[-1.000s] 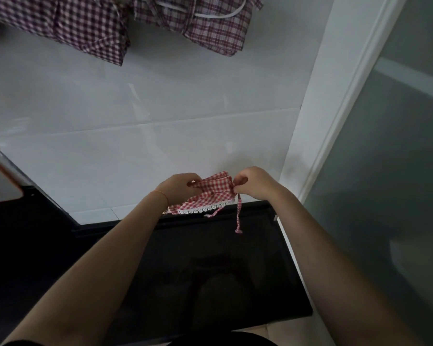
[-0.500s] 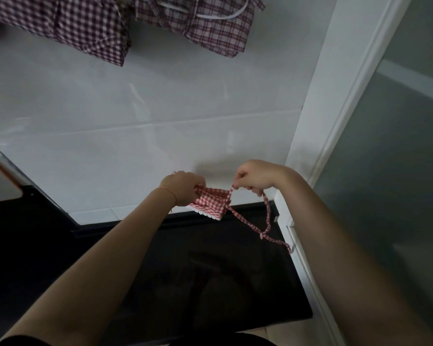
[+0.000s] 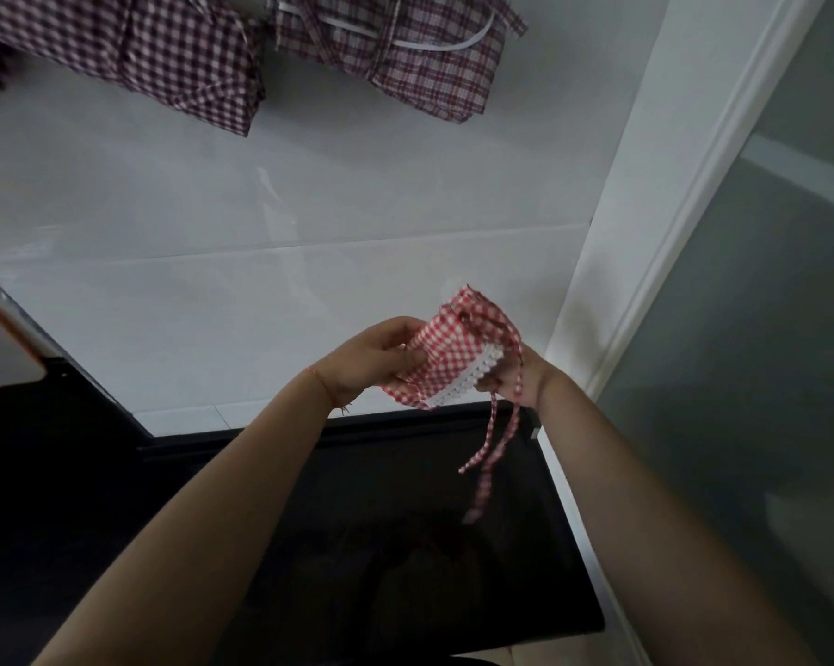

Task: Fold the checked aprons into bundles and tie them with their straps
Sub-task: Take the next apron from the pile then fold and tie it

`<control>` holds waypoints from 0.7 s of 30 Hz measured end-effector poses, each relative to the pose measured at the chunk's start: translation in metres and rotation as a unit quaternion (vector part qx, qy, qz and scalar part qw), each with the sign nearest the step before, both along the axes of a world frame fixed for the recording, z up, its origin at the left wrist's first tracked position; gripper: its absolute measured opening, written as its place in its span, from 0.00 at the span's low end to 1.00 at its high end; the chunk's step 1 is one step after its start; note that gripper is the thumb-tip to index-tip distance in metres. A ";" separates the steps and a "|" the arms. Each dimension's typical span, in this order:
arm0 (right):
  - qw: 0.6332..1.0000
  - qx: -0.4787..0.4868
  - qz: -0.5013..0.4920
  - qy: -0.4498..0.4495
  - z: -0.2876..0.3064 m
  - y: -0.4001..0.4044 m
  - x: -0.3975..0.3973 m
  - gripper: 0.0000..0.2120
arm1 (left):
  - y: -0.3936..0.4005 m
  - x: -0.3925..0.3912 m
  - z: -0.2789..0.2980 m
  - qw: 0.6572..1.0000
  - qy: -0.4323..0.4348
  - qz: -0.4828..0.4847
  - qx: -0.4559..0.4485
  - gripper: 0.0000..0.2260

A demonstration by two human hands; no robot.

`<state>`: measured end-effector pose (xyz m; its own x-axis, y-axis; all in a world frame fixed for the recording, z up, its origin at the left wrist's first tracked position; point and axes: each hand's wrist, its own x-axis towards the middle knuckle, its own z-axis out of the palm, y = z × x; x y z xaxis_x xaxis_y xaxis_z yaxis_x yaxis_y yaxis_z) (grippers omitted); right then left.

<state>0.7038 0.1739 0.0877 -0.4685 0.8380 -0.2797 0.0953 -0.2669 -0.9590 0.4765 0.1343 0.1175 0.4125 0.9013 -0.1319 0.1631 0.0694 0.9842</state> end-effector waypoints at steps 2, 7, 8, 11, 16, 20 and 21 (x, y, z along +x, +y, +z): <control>0.999 0.038 -0.013 -0.024 -0.006 -0.002 -0.004 0.17 | 0.000 0.001 -0.002 0.998 -0.043 0.026 -0.034 0.16; 0.994 0.043 -0.043 -0.094 -0.005 -0.003 -0.012 0.13 | 0.001 0.006 -0.002 0.983 -0.101 0.078 -0.134 0.15; 0.992 0.040 -0.046 -0.108 -0.006 -0.003 -0.014 0.13 | 0.001 0.007 -0.001 0.978 -0.106 0.090 -0.153 0.15; 0.989 0.029 -0.054 -0.132 -0.006 -0.003 -0.017 0.13 | 0.001 0.006 -0.003 0.960 -0.133 0.107 -0.221 0.13; 0.987 0.015 -0.064 -0.146 -0.011 0.000 -0.019 0.11 | -0.001 -0.001 -0.003 0.961 -0.128 0.055 -0.240 0.18; 0.988 0.012 -0.051 -0.147 -0.014 0.000 -0.018 0.10 | -0.001 -0.001 -0.005 0.966 -0.115 0.058 -0.226 0.21; 0.985 0.027 -0.062 -0.155 -0.009 -0.002 -0.018 0.08 | 0.000 -0.002 -0.005 0.963 -0.116 0.079 -0.229 0.21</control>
<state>0.6858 0.1719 0.0786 -0.2594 0.9013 -0.3470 0.3564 -0.2446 -0.9017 0.4743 0.1340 0.1122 0.3405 0.8243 -0.4524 -0.1051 0.5115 0.8528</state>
